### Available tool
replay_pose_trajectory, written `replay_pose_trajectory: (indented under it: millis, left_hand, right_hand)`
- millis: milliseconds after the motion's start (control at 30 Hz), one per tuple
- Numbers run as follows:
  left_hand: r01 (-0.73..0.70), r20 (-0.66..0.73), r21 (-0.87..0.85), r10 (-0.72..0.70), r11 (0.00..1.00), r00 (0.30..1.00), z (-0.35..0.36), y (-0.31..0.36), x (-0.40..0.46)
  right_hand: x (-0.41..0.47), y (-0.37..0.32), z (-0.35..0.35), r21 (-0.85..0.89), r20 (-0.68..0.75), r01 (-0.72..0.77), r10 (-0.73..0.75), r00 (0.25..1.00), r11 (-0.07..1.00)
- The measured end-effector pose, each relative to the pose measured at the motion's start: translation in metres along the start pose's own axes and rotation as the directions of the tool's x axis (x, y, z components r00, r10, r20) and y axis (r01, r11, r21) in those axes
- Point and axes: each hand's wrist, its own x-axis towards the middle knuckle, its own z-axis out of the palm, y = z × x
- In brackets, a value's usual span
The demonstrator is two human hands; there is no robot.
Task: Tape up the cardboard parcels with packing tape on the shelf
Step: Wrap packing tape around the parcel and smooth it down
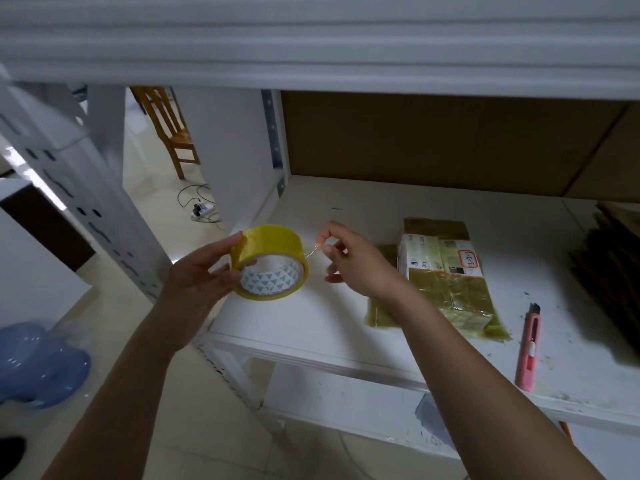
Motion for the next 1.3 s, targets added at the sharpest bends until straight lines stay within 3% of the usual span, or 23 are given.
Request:
replay_pose_trajectory:
  millis: [133, 300, 400, 533, 667, 867, 1167, 1300]
  left_hand:
    - [-0.024, 0.003, 0.027, 0.024, 0.999, 1.000, 0.010, 0.001, -0.003]
    - [-0.049, 0.116, 0.094, 0.038, 0.994, 0.993, 0.034, 0.001, 0.001]
    - [-0.091, 0.150, 0.181, 0.064, 0.979, 0.987, 0.063, 0.004, 0.007]
    - [-0.142, 0.301, 0.245, 0.064, 0.959, 0.952, 0.094, 0.009, 0.017]
    - [-0.290, 0.434, 0.561, 0.022, 0.775, 0.900, 0.110, 0.003, 0.024]
    - [-0.330, 0.498, 0.684, -0.086, 0.651, 0.863, 0.139, -0.008, 0.025]
    - [-0.469, 0.562, 0.807, -0.223, 0.359, 0.797, 0.145, -0.020, 0.036]
    - [-0.428, 0.525, 0.840, -0.300, 0.334, 0.796, 0.148, -0.017, 0.039]
  right_hand:
    - [-0.016, -0.003, -0.014, 0.037, -0.150, 0.046, -0.040, 0.988, 0.998]
    - [-0.047, 0.001, -0.043, 0.127, -0.353, 0.061, -0.012, 0.936, 0.990]
    - [-0.066, 0.010, -0.061, 0.130, -0.476, 0.055, 0.014, 0.879, 0.990]
    - [-0.096, 0.028, -0.096, 0.106, -0.623, 0.030, 0.043, 0.781, 0.994]
    - [-0.126, 0.046, -0.119, 0.131, -0.682, -0.003, 0.092, 0.726, 0.991]
    - [-0.147, 0.067, -0.121, 0.080, -0.732, -0.061, 0.100, 0.674, 0.995]
    - [-0.140, 0.078, -0.119, 0.067, -0.758, -0.055, 0.087, 0.646, 0.996]
    - [-0.135, 0.087, -0.118, 0.060, -0.754, -0.053, 0.080, 0.652, 0.997]
